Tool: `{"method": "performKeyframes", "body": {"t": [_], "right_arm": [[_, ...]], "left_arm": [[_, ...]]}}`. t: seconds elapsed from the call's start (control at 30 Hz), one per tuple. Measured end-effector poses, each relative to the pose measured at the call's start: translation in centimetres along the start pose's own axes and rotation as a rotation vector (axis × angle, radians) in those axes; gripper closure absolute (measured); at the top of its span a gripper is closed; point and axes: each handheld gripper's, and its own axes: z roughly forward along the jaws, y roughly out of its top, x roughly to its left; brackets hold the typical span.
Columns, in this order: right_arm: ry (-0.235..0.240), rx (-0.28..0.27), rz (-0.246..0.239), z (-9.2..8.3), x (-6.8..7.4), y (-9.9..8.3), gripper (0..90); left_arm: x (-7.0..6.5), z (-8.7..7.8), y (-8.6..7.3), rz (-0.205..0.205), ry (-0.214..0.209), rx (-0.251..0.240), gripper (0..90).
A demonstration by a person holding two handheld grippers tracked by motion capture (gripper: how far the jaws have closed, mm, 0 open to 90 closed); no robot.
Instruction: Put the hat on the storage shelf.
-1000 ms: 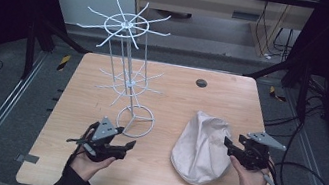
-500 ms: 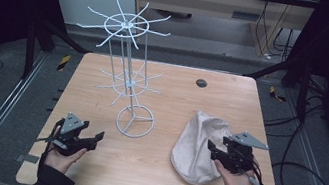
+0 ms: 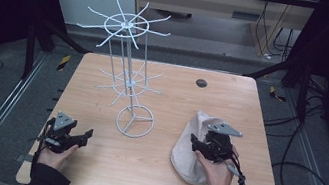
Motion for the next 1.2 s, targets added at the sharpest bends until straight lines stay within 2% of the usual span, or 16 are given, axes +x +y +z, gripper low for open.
{"method": "performKeyframes", "body": {"t": [0.07,0.17,0.23,0.33,0.37,0.57,0.7,0.83,0.97,1.0,1.03,1.17,1.2], "right_arm": [[-0.029,0.032,-0.006,1.3,-0.1,-0.1,40.7],[-0.045,0.054,-0.017,2.0,-0.2,-0.3,43.2],[-0.074,0.083,-0.032,2.6,-0.2,-0.5,49.8],[-0.079,0.095,-0.026,2.6,-0.4,-0.6,54.8],[-0.078,0.112,-0.022,2.6,-0.6,-0.8,61.0],[-0.072,0.156,-0.030,2.5,-1.2,-1.0,84.7],[-0.062,0.165,-0.014,2.4,-1.6,-1.1,87.6],[-0.055,0.140,-0.010,1.8,-1.7,-0.9,88.0],[-0.029,0.072,-0.020,0.5,-1.8,-0.5,88.1],[-0.029,0.072,-0.020,0.5,-1.8,-0.5,88.1],[-0.025,0.031,-0.021,-0.2,-1.9,-0.3,88.1],[-0.007,-0.068,-0.047,-1.5,-2.5,0.1,88.2],[-0.007,-0.068,-0.047,-1.5,-2.5,0.1,88.2]], "left_arm": [[0.0,0.0,0.0,0.004,-0.002,-0.003,27.9],[0.0,0.1,0.0,-0.001,-0.004,-0.001,27.9],[0.1,0.1,0.0,-0.006,-0.009,0.003,27.9],[0.1,0.1,0.0,-0.008,-0.013,0.005,28.1],[0.0,0.2,-0.1,-0.008,-0.017,0.006,28.1],[0.0,0.2,-0.1,-0.014,-0.023,0.009,28.5],[0.1,0.2,-0.1,-0.016,-0.024,0.012,28.7],[0.0,0.2,-0.1,-0.014,-0.023,0.012,28.8],[0.1,0.2,-0.1,-0.018,-0.022,0.011,28.9],[0.1,0.2,-0.1,-0.018,-0.022,0.011,28.9],[0.1,0.2,-0.1,-0.019,-0.022,0.011,28.9],[0.0,0.2,-0.1,-0.014,-0.023,0.014,29.0],[0.0,0.2,-0.1,-0.014,-0.023,0.014,29.0]]}}
